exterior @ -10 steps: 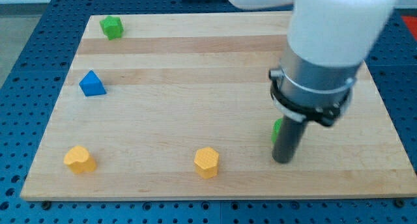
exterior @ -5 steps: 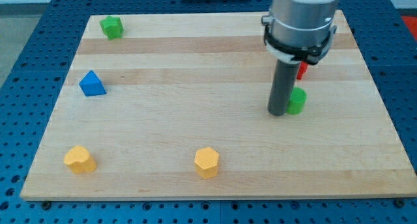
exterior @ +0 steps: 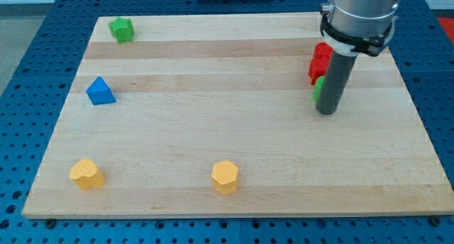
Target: Push the green circle towards the red star
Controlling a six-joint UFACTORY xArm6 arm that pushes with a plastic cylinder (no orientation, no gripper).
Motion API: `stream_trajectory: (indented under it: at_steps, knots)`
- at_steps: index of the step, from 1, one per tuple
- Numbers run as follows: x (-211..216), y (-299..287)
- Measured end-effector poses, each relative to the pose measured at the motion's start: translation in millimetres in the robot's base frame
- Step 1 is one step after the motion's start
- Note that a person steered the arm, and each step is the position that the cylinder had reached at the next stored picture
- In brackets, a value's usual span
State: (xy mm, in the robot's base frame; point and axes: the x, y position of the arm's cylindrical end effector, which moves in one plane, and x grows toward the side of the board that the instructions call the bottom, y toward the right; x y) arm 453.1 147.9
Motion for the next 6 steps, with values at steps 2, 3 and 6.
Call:
stream_trajectory:
  at_steps: [2,3,6]
  knots:
    - [-3.5,0.0]
    - [-3.5,0.0]
    - [-64.9,-121.5]
